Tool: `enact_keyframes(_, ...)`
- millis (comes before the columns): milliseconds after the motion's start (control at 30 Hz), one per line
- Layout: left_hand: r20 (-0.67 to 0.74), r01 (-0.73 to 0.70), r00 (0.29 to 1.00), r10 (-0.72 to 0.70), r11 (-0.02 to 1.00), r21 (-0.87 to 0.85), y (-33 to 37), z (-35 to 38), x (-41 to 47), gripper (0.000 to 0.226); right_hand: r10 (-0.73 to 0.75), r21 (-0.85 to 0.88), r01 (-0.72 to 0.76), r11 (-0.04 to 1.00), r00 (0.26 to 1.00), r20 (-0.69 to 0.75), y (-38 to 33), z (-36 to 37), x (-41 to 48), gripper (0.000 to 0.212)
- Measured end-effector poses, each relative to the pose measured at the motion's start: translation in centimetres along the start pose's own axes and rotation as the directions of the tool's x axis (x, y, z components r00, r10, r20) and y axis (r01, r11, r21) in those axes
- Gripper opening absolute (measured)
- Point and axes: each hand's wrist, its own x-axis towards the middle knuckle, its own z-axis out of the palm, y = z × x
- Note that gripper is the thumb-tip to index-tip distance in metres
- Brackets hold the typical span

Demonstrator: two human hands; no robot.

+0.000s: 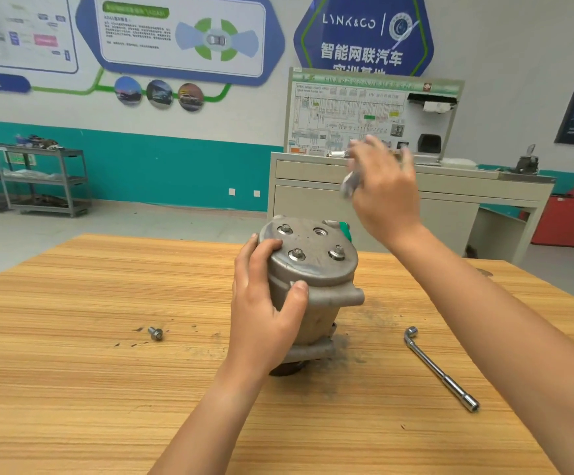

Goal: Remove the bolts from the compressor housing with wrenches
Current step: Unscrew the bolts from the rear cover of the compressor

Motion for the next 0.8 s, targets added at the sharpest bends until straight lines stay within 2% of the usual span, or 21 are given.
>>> enact_keyframes(33, -0.007, 0.000, 1.000, 0.000, 1.000, 0.004, 0.1, 0.1, -0.1, 0.042, 0.115, 0.090, -0.114, 0.989, 0.993, -0.005, -0.2, -1.1, -0.1, 0.028)
enact_keyframes(67, -0.019, 0.001, 1.000, -0.001, 1.000, 0.006, 0.2, 0.3, -0.1, 0.043, 0.168, 0.149, -0.167, 0.975, 0.986, 0.004, -0.6, -2.4, -0.4, 0.030)
enact_keyframes(133, -0.047, 0.008, 0.999, -0.007, 1.000, 0.006, 0.5, 0.8, -0.4, 0.045, 0.155, 0.161, -0.169, 0.972, 0.983, 0.096, -1.3, -5.3, -1.8, 0.037)
enact_keyframes(233, -0.076, 0.016, 0.997, -0.015, 1.000, 0.013, 0.7, 1.1, -0.6, 0.044, 0.103, -0.084, -0.078, 0.993, 0.928, 0.358, -2.1, -9.1, -5.0, 0.048)
enact_keyframes(300, -0.092, 0.027, 0.995, -0.026, 1.000, 0.009, 0.8, 1.1, -0.7, 0.045, 0.181, -0.308, -0.006, 0.951, 0.821, 0.542, -2.4, -10.7, -6.9, 0.056)
enact_keyframes(333, -0.094, 0.036, 0.995, -0.035, 0.999, 0.008, 0.9, 1.1, -0.7, 0.045, 0.204, -0.373, 0.039, 0.927, 0.782, 0.589, -2.4, -11.2, -7.7, 0.058)
enact_keyframes(400, -0.094, 0.046, 0.995, -0.044, 0.999, 0.009, 0.9, 1.2, -0.8, 0.047, 0.232, -0.427, 0.084, 0.900, 0.738, 0.634, -2.6, -11.7, -8.3, 0.059)
enact_keyframes(600, -0.112, 0.053, 0.992, -0.052, 0.999, -0.001, 0.7, 1.4, -0.9, 0.052, 0.287, -0.448, 0.068, 0.891, 0.680, 0.674, -3.5, -10.7, -8.0, 0.064)
enact_keyframes(800, -0.125, 0.069, 0.990, -0.065, 0.997, 0.028, 0.9, 1.7, -1.0, 0.066, 0.271, -0.519, 0.237, 0.821, 0.637, 0.721, -5.1, -11.2, -6.5, 0.075)
